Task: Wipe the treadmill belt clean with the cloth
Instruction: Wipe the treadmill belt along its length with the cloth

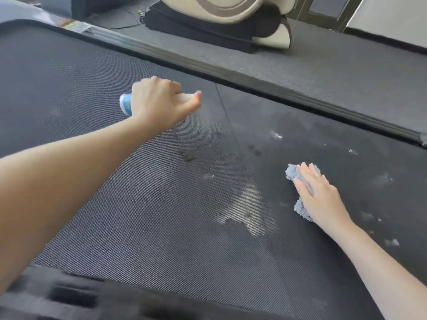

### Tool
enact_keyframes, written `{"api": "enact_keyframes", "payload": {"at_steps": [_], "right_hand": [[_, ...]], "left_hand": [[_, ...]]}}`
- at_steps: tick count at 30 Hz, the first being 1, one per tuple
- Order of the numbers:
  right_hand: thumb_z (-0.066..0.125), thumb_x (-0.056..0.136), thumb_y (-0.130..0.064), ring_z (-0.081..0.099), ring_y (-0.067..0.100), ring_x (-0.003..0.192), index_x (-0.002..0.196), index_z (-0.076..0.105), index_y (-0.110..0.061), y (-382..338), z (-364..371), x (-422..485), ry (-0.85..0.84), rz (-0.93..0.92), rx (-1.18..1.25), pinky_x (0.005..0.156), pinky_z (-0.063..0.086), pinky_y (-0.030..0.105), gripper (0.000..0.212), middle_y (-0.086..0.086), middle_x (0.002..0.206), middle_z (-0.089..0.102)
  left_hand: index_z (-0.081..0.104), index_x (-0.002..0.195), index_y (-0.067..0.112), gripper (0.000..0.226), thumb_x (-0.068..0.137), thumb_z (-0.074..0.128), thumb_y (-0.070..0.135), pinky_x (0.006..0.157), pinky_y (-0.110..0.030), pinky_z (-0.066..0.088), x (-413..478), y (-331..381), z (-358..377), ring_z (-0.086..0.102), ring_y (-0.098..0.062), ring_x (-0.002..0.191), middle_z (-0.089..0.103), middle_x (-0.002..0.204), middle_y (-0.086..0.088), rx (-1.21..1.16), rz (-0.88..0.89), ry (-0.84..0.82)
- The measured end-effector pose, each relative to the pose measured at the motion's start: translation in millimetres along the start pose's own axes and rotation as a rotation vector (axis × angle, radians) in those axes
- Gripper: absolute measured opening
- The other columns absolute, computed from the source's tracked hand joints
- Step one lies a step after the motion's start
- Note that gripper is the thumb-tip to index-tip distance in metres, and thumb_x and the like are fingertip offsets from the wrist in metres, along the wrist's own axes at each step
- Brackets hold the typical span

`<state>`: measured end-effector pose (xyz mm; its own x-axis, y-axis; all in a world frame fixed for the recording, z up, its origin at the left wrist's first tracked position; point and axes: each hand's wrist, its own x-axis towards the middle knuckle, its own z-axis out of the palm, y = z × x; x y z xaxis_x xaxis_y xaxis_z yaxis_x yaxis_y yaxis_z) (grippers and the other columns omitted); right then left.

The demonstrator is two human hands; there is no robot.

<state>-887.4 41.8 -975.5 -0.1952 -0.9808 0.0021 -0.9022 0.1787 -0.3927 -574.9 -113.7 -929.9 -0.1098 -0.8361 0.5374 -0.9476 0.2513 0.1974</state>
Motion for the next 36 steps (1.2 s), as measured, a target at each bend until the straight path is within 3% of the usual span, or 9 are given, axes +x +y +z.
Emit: {"api": "enact_keyframes", "payload": {"at_steps": [3, 10, 16, 18, 21, 25, 28, 32, 36], "right_hand": [[0.037, 0.100, -0.024, 0.009, 0.007, 0.142, 0.144, 0.030, -0.018, 1, 1, 1, 0.010, -0.005, 0.014, 0.109, 0.002, 0.017, 0.045, -0.008, 0.153, 0.021], [0.037, 0.099, -0.027, -0.001, -0.010, 0.127, 0.144, 0.029, -0.025, 6, 4, 3, 0.019, -0.006, 0.042, 0.105, 0.001, 0.014, 0.046, -0.026, 0.142, 0.011], [0.040, 0.098, -0.027, -0.008, -0.024, 0.121, 0.143, 0.029, -0.027, 8, 6, 6, 0.025, -0.020, 0.087, 0.097, -0.007, -0.005, 0.046, -0.031, 0.140, 0.012], [0.041, 0.097, -0.026, -0.010, -0.029, 0.114, 0.142, 0.029, -0.028, 8, 6, 6, 0.024, -0.016, 0.093, 0.091, -0.009, -0.010, 0.046, -0.040, 0.130, 0.008], [0.041, 0.097, -0.026, -0.012, -0.035, 0.109, 0.142, 0.029, -0.028, 7, 7, 7, 0.019, -0.011, 0.095, 0.090, -0.009, -0.010, 0.046, -0.044, 0.124, 0.005], [0.041, 0.097, -0.026, -0.013, -0.041, 0.108, 0.141, 0.030, -0.028, 9, 8, 7, 0.035, -0.028, 0.084, 0.094, -0.008, -0.009, 0.045, -0.041, 0.131, 0.010], [0.040, 0.097, -0.027, -0.013, -0.041, 0.108, 0.142, 0.030, -0.028, 10, 9, 7, 0.039, -0.035, 0.082, 0.094, -0.009, -0.008, 0.046, -0.042, 0.128, 0.007], [0.039, 0.098, -0.028, -0.007, -0.028, 0.123, 0.143, 0.031, -0.025, 12, 10, 8, 0.038, -0.057, 0.050, 0.101, -0.008, -0.003, 0.046, -0.026, 0.145, 0.017], [0.038, 0.099, -0.027, -0.004, -0.019, 0.124, 0.143, 0.031, -0.025, 12, 9, 7, 0.043, -0.051, 0.044, 0.096, -0.010, -0.007, 0.045, -0.027, 0.138, 0.013]], "left_hand": [[0.060, 0.064, 0.013, 0.062, 0.076, 0.035, 0.068, 0.063, -0.033, 0.032, 20, 0, 13, 0.053, -0.035, 0.070, 0.048, 0.061, -0.011, 0.025, 0.005, -0.017], [0.069, 0.073, 0.007, 0.068, 0.081, 0.041, 0.069, 0.067, -0.033, 0.032, 74, 20, 41, 0.060, -0.039, 0.082, 0.049, 0.066, -0.011, 0.064, -0.037, -0.055], [0.069, 0.078, 0.005, 0.067, 0.084, 0.042, 0.066, 0.065, -0.033, 0.032, 96, 27, 65, 0.061, -0.040, 0.083, 0.060, 0.075, -0.018, 0.045, -0.007, -0.028], [0.067, 0.077, 0.007, 0.069, 0.083, 0.039, 0.070, 0.066, -0.034, 0.033, 102, 31, 71, 0.061, -0.039, 0.085, 0.060, 0.077, -0.016, 0.053, 0.032, -0.078], [0.066, 0.078, 0.008, 0.072, 0.082, 0.037, 0.074, 0.066, -0.035, 0.031, 109, 44, 75, 0.061, -0.038, 0.086, 0.050, 0.073, -0.011, 0.065, 0.068, -0.135], [0.067, 0.074, 0.007, 0.068, 0.082, 0.041, 0.070, 0.065, -0.034, 0.033, 107, 58, 80, 0.060, -0.039, 0.079, 0.062, 0.075, -0.019, 0.025, 0.136, -0.054], [0.068, 0.073, 0.008, 0.066, 0.082, 0.042, 0.068, 0.065, -0.034, 0.034, 98, 61, 83, 0.060, -0.039, 0.076, 0.060, 0.070, -0.017, 0.011, 0.170, -0.049], [0.068, 0.074, 0.010, 0.066, 0.082, 0.043, 0.070, 0.066, -0.033, 0.033, 89, 68, 77, 0.060, -0.038, 0.080, 0.051, 0.066, -0.011, 0.000, 0.185, -0.120], [0.057, 0.064, 0.016, 0.064, 0.076, 0.035, 0.074, 0.063, -0.032, 0.028, 73, 78, 62, 0.047, -0.032, 0.068, 0.040, 0.057, -0.005, -0.075, 0.190, -0.104]]}}
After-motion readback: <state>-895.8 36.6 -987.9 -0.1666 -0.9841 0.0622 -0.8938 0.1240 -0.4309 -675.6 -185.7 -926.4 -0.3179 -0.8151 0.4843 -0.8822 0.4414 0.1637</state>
